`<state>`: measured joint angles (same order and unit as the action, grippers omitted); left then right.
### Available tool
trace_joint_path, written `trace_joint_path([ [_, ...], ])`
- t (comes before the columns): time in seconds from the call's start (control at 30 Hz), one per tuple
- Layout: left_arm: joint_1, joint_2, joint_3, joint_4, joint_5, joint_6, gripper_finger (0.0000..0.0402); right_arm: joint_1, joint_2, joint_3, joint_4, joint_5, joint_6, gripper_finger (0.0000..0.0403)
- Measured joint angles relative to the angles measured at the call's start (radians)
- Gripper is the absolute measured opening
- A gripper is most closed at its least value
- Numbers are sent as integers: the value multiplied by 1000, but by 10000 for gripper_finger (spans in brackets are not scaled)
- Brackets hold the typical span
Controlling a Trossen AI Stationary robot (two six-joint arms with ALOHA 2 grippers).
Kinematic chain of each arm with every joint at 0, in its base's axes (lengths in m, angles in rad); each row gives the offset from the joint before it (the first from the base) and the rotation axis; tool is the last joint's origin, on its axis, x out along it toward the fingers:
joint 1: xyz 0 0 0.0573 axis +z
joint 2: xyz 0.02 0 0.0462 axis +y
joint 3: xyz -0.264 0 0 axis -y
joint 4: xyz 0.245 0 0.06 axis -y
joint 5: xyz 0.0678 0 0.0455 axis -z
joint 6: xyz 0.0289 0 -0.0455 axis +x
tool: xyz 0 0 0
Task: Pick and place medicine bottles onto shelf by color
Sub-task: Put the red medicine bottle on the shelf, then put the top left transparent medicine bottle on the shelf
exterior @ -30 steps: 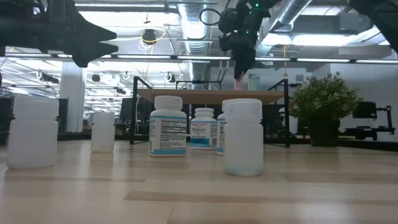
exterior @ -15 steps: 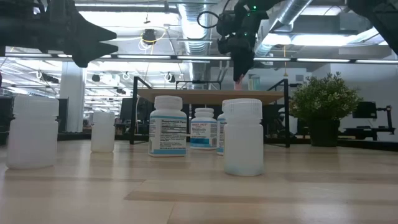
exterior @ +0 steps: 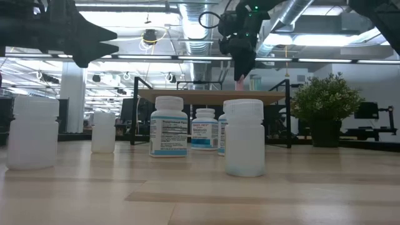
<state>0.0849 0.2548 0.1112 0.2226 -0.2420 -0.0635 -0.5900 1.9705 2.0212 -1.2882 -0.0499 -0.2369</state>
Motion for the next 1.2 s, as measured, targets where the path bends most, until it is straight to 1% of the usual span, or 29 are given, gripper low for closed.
trace_joint_path([
  [0.23, 0, 0, 0, 0, 0, 0, 261, 0, -10, 4, 30, 2, 0, 222],
  [0.33, 0, 0, 0, 0, 0, -1, 261, 5, -14, 39, 30, 1, 1, 221],
  [0.5, 0, 0, 0, 0, 0, -1, 261, 15, -15, 145, 16, -1, 17, 222],
  [0.6, 0, 0, 0, 0, 1, -1, 261, 29, -15, 240, -25, -9, 92, 220],
  [0.67, 0, 0, 0, 0, 2, -7, 261, 44, -15, 323, -91, -35, 146, 219],
  [0.7, 0, 0, 0, 0, 3, -7, 261, 55, -24, 339, -108, -53, 171, 219],
  [0.8, 0, 0, 0, 0, 3, -8, 261, 93, -120, 266, -135, -110, 241, 218],
  [0.93, 0, 0, 0, 0, 4, -8, 261, 184, -246, 175, -216, -110, 290, 218],
  [1.07, 0, 0, 0, 0, 10, -8, 261, 310, -384, 32, -218, -108, 370, 218],
  [1.13, 0, 0, 0, 0, 22, -8, 261, 388, -463, -62, -196, -75, 442, 218],
  [1.2, 0, 0, 0, 0, 36, -8, 261, 469, -546, -175, -167, -11, 530, 218],
])
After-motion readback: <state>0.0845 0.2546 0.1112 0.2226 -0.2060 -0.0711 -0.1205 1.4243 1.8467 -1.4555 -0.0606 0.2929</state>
